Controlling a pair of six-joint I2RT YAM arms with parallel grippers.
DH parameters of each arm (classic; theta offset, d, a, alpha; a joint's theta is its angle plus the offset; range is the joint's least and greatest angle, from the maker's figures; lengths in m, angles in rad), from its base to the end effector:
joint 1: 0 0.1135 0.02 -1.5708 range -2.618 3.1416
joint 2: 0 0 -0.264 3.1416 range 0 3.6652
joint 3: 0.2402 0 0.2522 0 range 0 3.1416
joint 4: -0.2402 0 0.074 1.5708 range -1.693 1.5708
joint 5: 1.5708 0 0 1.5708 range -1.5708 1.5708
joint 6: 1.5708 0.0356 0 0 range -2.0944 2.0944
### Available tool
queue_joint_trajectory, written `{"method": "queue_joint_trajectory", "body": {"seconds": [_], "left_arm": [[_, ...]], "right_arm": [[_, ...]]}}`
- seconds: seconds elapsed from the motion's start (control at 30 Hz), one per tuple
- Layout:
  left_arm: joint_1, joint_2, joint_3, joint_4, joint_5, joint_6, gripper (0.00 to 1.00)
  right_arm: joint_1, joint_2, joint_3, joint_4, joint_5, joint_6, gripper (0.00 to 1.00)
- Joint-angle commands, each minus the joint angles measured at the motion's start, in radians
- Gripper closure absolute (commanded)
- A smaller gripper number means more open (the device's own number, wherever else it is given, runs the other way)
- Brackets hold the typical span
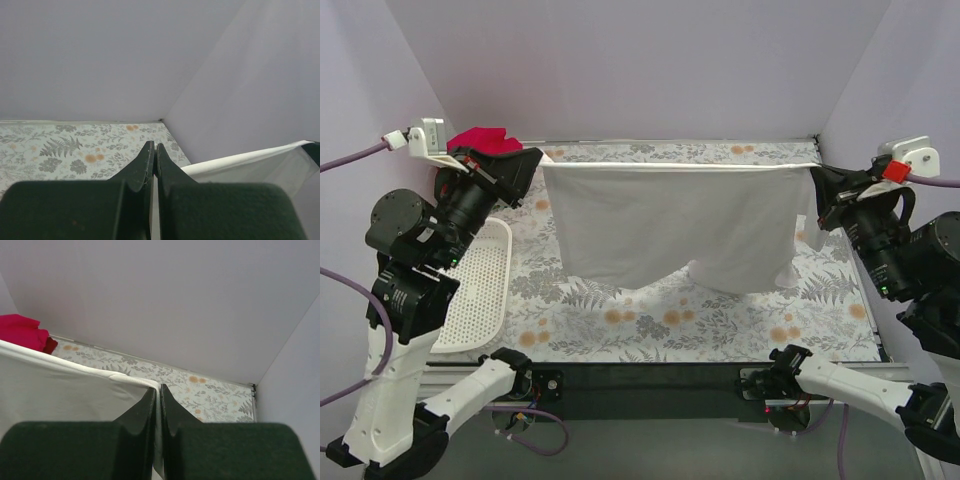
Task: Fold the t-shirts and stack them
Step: Flatten the tshirt out
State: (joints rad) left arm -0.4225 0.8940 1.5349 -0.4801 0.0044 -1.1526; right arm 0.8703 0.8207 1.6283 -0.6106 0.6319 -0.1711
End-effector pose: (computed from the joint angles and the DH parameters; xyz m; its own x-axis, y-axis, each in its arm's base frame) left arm 0.1124 -0.0507 0.5314 -0.3190 -0.8585 -0.4015 0.3016 0.3097 -0.9017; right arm 0.0591 0.0375 0.5452 0.1658 -0.0165 -0.9860 -0.2185 0.9744 -0.0530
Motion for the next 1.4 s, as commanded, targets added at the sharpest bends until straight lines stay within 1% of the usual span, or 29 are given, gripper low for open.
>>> {"method": "queue_joint_trajectory", "body": {"seconds": [0.0,0.07,0.17,0.2,0.27,0.33,0.4,0.43,0.47,0.5,0.53,0.6,0.63,0.73,0.77,0.8,0.87,0.97,1.07,1.13,1.2,1.27,1.3,1.37], "left_arm": [[0.005,-0.024,0.004,-0.019,0.066,0.008,1.00],[0.005,-0.012,-0.024,0.001,0.066,0.008,1.00],[0.005,0.063,-0.076,0.024,0.026,0.013,1.00],[0.005,0.121,-0.084,0.026,0.020,0.016,1.00],[0.005,0.178,-0.091,0.044,0.014,0.017,1.00],[0.005,0.244,-0.108,0.070,0.009,0.019,1.00],[0.007,0.307,-0.105,0.090,-0.055,0.027,1.00],[0.008,0.327,-0.087,0.092,-0.070,0.031,1.00],[0.008,0.348,-0.078,0.100,-0.084,0.040,1.00],[0.013,0.390,-0.064,0.107,-0.111,0.045,1.00],[0.017,0.410,-0.029,0.112,-0.124,0.050,1.00],[0.033,0.475,0.029,0.120,-0.142,0.071,1.00],[0.039,0.497,0.100,0.121,-0.150,0.080,1.00],[0.059,0.566,0.203,0.123,-0.155,0.108,1.00],[0.060,0.577,0.259,0.123,-0.153,0.113,1.00],[0.062,0.589,0.283,0.123,-0.146,0.126,1.00],[0.062,0.582,0.318,0.123,-0.121,0.134,1.00],[0.062,0.531,0.306,0.124,-0.092,0.145,1.00],[0.062,0.473,0.232,0.126,-0.052,0.145,1.00],[0.062,0.407,0.167,0.123,0.000,0.143,1.00],[0.062,0.340,0.127,0.106,0.092,0.130,1.00],[0.062,0.289,0.068,0.088,0.129,0.117,1.00],[0.062,0.242,0.054,0.081,0.140,0.104,1.00],[0.060,0.194,0.031,0.058,0.155,0.091,1.00]], "right_arm": [[-0.005,-0.011,0.033,0.015,-0.021,0.018,0.99],[-0.007,0.012,0.015,0.018,0.017,0.021,0.99],[-0.007,0.064,-0.045,0.043,0.096,0.028,0.99],[-0.005,0.087,-0.089,0.055,0.109,0.028,0.99],[-0.008,0.109,-0.136,0.112,0.124,0.028,0.99],[-0.022,0.149,-0.188,0.179,0.105,0.019,0.99],[-0.092,0.208,-0.196,0.207,0.045,0.015,0.99],[-0.132,0.231,-0.190,0.225,0.005,0.015,0.99],[-0.221,0.254,-0.183,0.238,-0.076,0.018,0.99],[-0.258,0.300,-0.176,0.251,-0.107,0.016,0.99],[-0.325,0.323,-0.153,0.280,-0.133,0.012,0.99],[-0.382,0.385,-0.113,0.305,-0.195,-0.001,0.99],[-0.425,0.403,-0.055,0.322,-0.233,-0.005,0.99],[-0.462,0.471,0.060,0.324,-0.261,-0.036,0.99],[-0.461,0.481,0.124,0.322,-0.267,-0.047,0.99],[-0.462,0.489,0.158,0.318,-0.273,-0.063,0.99],[-0.462,0.483,0.220,0.310,-0.303,-0.073,0.99],[-0.462,0.443,0.239,0.285,-0.330,-0.094,0.99],[-0.462,0.371,0.203,0.241,-0.372,-0.110,0.99],[-0.462,0.308,0.159,0.197,-0.409,-0.111,0.99],[-0.462,0.244,0.127,0.166,-0.468,-0.097,0.99],[-0.462,0.197,0.087,0.120,-0.527,-0.084,0.99],[-0.462,0.148,0.076,0.101,-0.547,-0.064,0.99],[-0.462,0.098,0.054,0.092,-0.602,-0.048,0.99]]}}
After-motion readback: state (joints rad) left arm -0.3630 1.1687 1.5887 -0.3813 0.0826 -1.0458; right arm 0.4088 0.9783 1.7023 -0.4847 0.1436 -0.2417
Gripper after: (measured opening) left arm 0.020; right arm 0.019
